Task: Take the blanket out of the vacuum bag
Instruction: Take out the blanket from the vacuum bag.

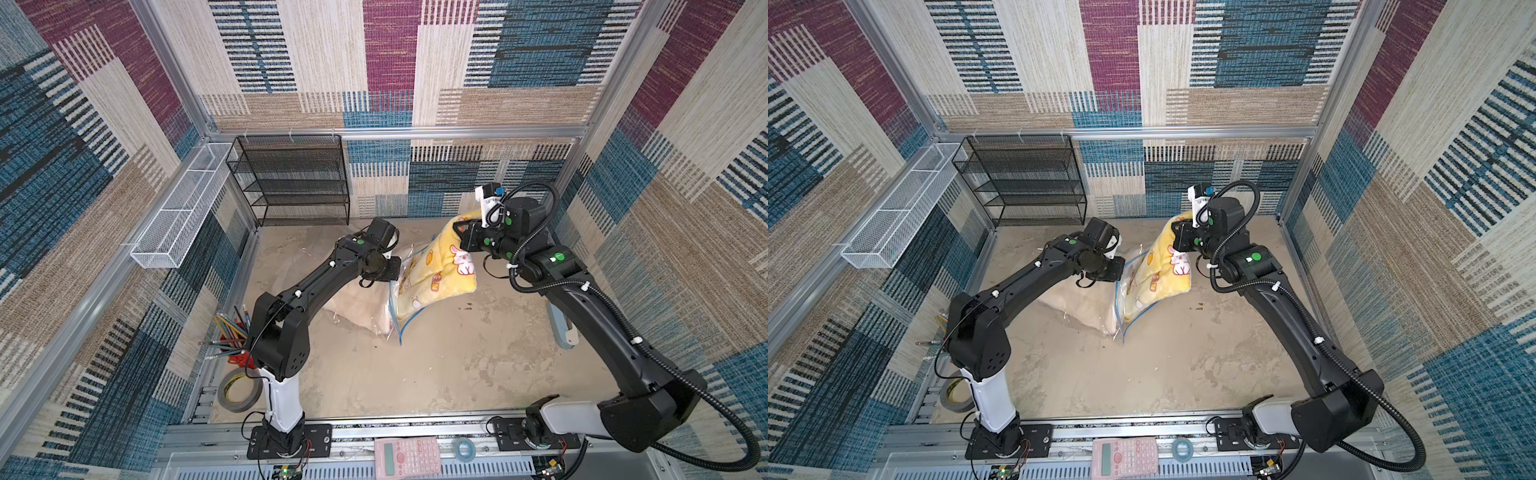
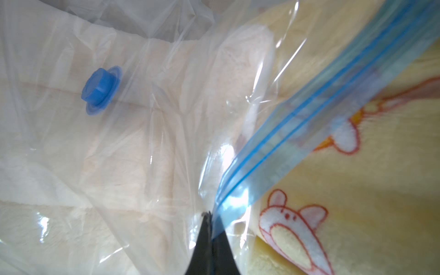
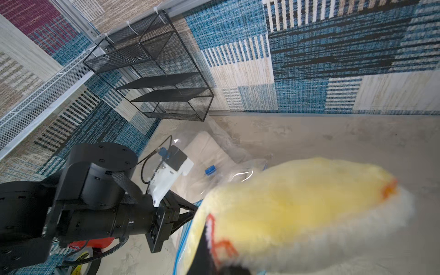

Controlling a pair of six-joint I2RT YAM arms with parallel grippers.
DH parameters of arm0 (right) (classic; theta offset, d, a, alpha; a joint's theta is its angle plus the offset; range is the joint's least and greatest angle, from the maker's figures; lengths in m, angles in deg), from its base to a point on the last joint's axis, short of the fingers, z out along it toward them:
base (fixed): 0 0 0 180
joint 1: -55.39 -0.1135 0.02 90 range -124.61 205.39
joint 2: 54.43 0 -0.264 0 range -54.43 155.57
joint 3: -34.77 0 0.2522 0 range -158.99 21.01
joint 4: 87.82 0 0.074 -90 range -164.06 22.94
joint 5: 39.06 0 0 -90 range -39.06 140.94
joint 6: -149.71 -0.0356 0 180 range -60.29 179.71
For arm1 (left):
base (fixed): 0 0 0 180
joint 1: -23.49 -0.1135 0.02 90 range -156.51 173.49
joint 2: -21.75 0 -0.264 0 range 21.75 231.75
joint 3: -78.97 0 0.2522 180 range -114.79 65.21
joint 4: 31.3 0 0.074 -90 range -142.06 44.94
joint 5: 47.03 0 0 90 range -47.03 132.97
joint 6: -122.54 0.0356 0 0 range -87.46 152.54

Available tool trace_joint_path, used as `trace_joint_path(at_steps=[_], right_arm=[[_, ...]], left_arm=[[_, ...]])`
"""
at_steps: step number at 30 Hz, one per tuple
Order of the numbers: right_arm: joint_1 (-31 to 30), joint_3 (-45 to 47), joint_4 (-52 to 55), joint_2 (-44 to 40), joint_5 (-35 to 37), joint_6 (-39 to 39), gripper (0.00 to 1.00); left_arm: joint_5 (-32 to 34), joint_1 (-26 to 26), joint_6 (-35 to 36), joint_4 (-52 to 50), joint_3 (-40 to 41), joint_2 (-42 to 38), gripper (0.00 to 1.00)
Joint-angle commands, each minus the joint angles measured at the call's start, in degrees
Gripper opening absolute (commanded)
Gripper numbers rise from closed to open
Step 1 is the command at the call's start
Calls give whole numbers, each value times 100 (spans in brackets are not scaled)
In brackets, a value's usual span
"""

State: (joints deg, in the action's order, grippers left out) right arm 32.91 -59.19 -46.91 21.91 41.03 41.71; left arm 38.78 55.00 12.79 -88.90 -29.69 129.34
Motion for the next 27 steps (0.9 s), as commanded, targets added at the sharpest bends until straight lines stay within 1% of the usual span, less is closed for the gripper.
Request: trace_joint_path(at_steps=[1, 5, 8, 11, 19, 27], right_arm=[[3, 427, -536, -57, 115, -104, 0], [-1, 1049, -852, -119, 23, -214, 0], [2, 1394, -1010, -130, -14, -273, 0], [5, 1629, -1102, -89, -156, -294, 0], [-2, 2083, -1387, 31, -522, -332, 0], [-24, 2233, -1560, 546, -840, -306, 0]], left_arm=[[517, -13, -38, -158, 168, -180, 0], [1013, -36, 61, -207, 569, -473, 0], [1177, -57, 41, -177, 887, -674, 0], [1195, -81, 21, -82, 1144, -843, 0], [1700, -210, -200, -130, 1515, -850, 0], [1681, -524, -294, 11, 1708, -846, 0]])
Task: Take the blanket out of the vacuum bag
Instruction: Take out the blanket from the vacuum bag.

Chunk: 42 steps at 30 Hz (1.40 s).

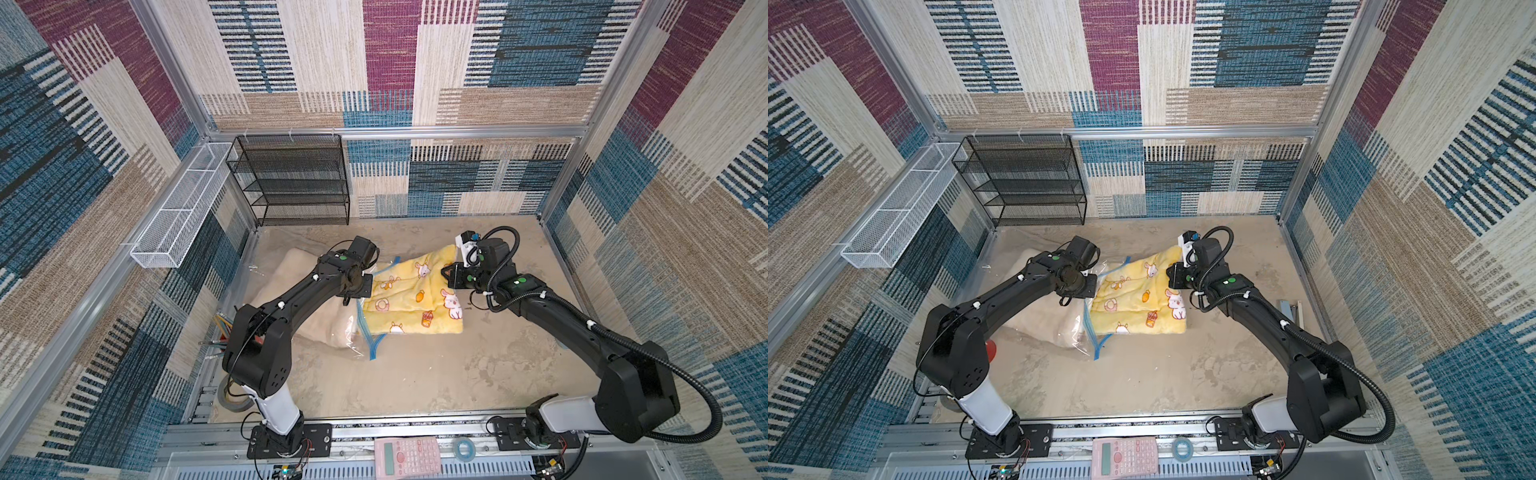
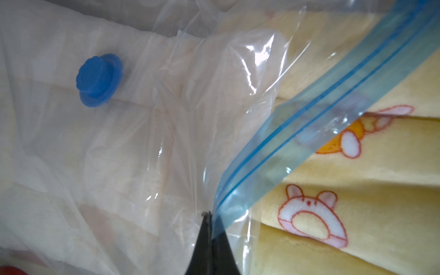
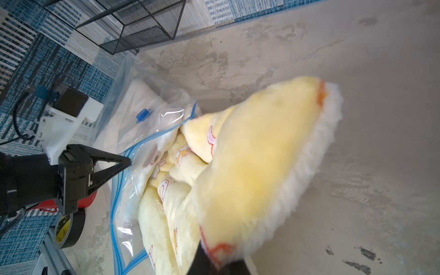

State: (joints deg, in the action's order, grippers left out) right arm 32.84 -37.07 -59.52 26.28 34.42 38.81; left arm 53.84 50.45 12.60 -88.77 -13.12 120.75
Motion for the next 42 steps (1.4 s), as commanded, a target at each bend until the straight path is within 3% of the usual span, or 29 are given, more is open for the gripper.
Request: trace_joint_path(at_steps=[1, 5, 10, 16, 30, 42], right_arm=[[-20, 22, -308, 163, -169, -14, 0], [-26, -80, -192, 287, 171, 82, 0], [12, -350, 270, 163, 1598, 435, 0], [333, -640, 672, 251, 2506, 577, 0], [1631, -992, 585, 674, 2496, 396, 0], [2038, -1900, 445, 2001, 2494, 336, 0]], left_arm=[[178, -106, -299, 6, 75, 42, 0], [244, -274, -377, 69, 194, 85, 0], [264, -431, -419, 206, 333, 94, 0], [119, -507, -424, 266, 329, 113, 0], [-79, -544, -426, 242, 231, 59, 0], [-556, -545, -455, 325, 245, 0, 0]])
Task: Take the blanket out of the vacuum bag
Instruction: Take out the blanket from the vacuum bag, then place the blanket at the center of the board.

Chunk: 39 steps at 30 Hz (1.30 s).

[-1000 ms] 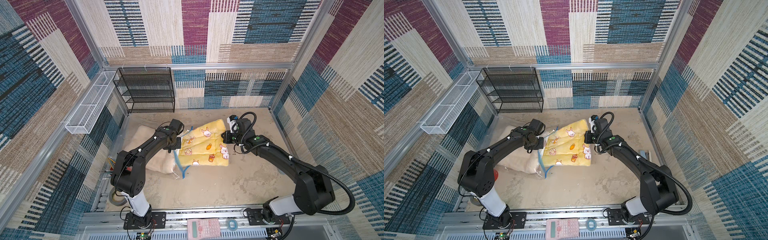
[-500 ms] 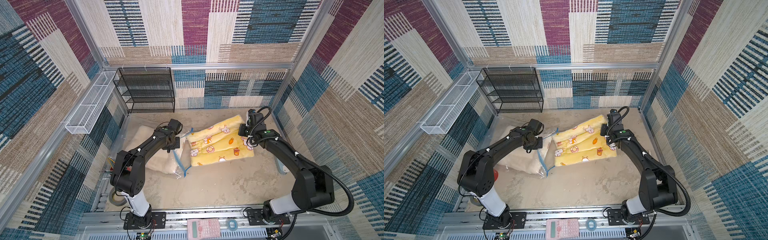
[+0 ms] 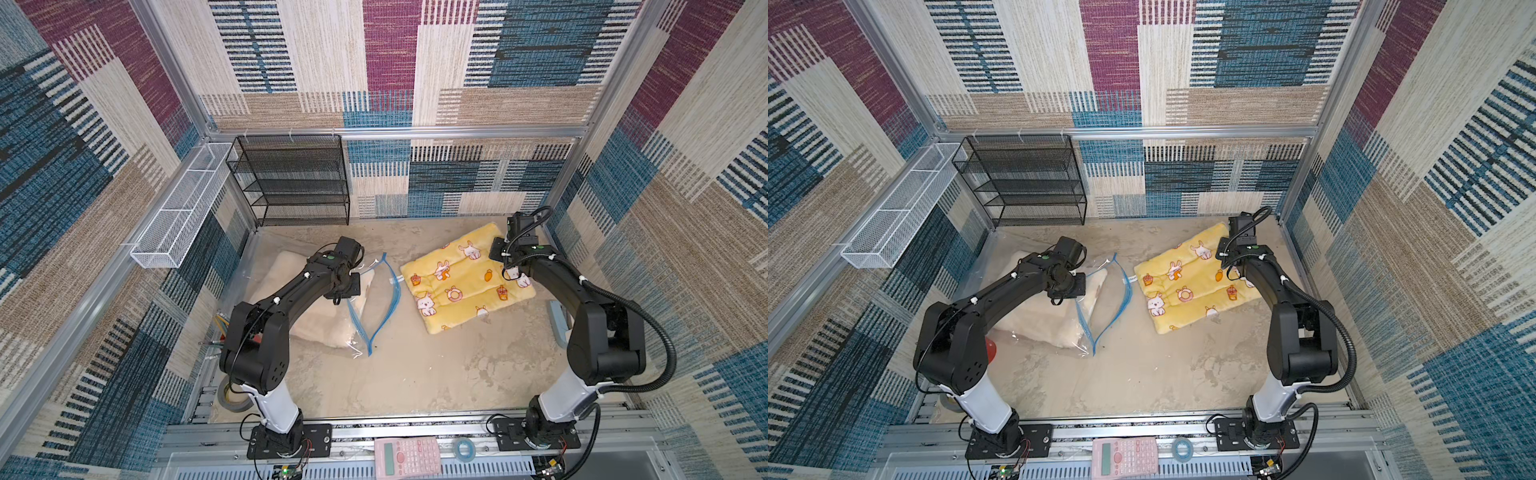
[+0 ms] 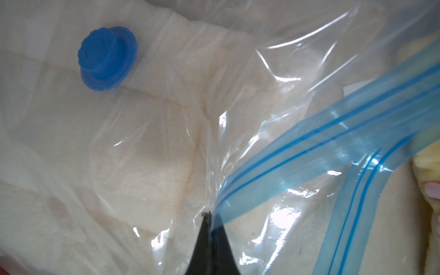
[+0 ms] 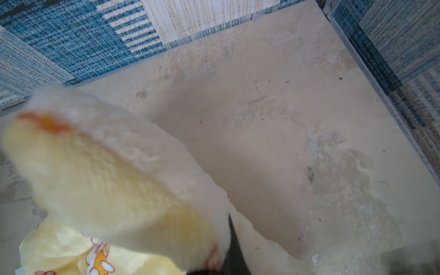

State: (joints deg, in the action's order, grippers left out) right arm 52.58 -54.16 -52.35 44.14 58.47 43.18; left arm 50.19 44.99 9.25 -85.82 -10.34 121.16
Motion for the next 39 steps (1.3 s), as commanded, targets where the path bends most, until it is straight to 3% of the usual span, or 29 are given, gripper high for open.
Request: trace_joint_path(at_steps=[1, 9, 16, 28, 35, 37, 39], right_arm=[[102, -279, -273, 321, 87, -123, 0], [606, -1316, -270, 1285, -19, -624, 0], [1072, -2272, -61, 2280, -750, -1128, 0], [1151, -3922, 661, 3624, -525, -938, 0], [1177, -4968, 1142, 4281, -546, -967, 0], [1186, -5287, 1300, 4443, -545, -957, 2], [1203, -5509, 1403, 4542, -532, -963, 11]], left_arm=[[-224, 4, -115, 29, -44, -53, 0], [-569, -1, -110, -185, -374, -42, 0], [-874, 3, -150, -251, -459, -64, 0], [-1089, 7, -136, -402, -535, -135, 0], [-1534, 4, -114, -512, -648, -129, 0], [-1743, 4, -123, -537, -718, -54, 0], [-1966, 5, -124, -596, -802, 61, 0]])
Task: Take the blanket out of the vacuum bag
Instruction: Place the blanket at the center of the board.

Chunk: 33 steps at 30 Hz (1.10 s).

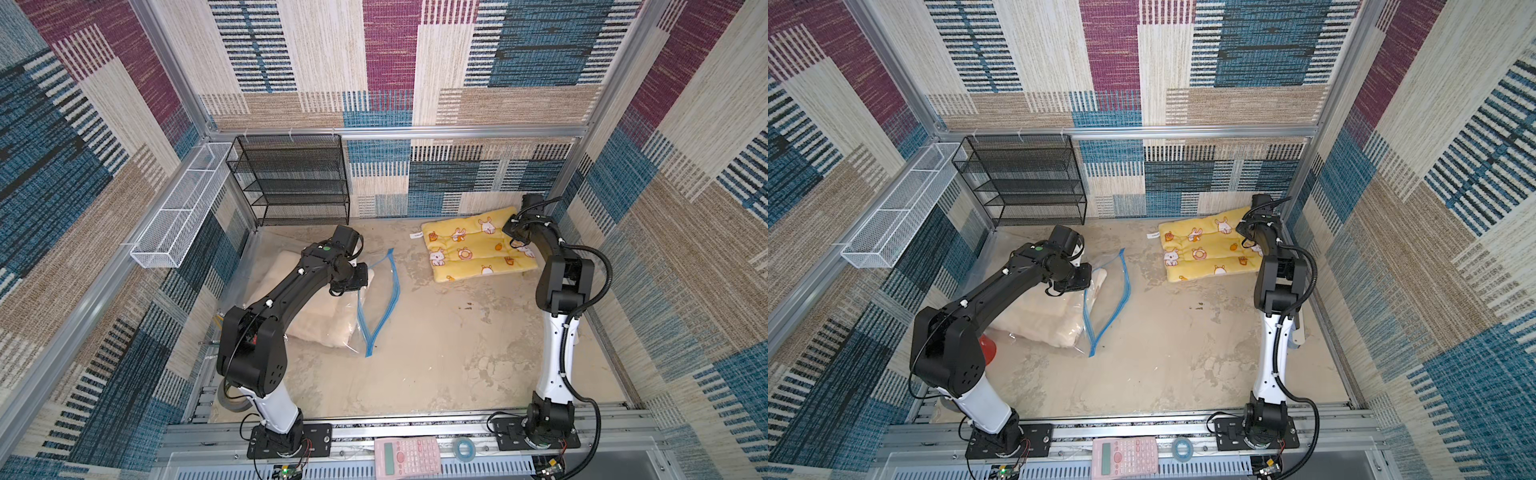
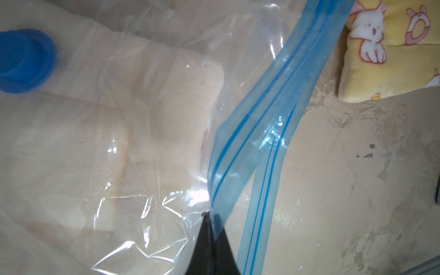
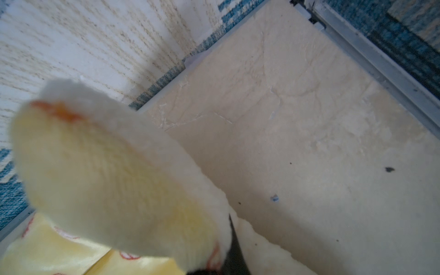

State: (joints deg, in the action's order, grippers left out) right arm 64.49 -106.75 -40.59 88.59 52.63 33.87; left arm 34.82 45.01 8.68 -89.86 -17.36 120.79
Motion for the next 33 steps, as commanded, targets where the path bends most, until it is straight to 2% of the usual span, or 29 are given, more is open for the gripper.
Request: trace_joint_path(at_steps=[1, 5, 8, 9, 12, 13, 18, 24, 29, 33], right_arm=[[25, -316, 255, 116, 50, -43, 15], [61, -362, 221, 103, 66, -53, 26], [89, -373, 237, 96, 82, -95, 39], [93, -372, 254, 78, 91, -97, 40], [100, -236, 291, -148, 204, -32, 46], [100, -54, 216, -317, 299, -64, 51], [98, 999, -372, -1150, 218, -248, 54], [-27, 2591, -1025, -2140, -333, -272, 53], [-415, 4177, -1637, -2932, -580, -170, 53], [-771, 5039, -1982, -3280, -822, -169, 53]], left_arm=[[-508, 2, -43, -258, -160, 160, 0], [-729, 1, 13, -377, -284, 278, 0], [-835, -3, 147, -498, -412, 339, 0], [-906, 1, 256, -546, -483, 343, 0], [-650, -4, 449, -705, -499, 243, 0], [-592, 1, 430, -635, -409, 179, 0], [-890, 1, 356, -407, -226, 81, 0], [-899, 0, 356, -328, -84, -78, 0], [-1071, 1, 285, -272, -52, -91, 0], [-1149, 0, 204, -216, 6, -108, 0]])
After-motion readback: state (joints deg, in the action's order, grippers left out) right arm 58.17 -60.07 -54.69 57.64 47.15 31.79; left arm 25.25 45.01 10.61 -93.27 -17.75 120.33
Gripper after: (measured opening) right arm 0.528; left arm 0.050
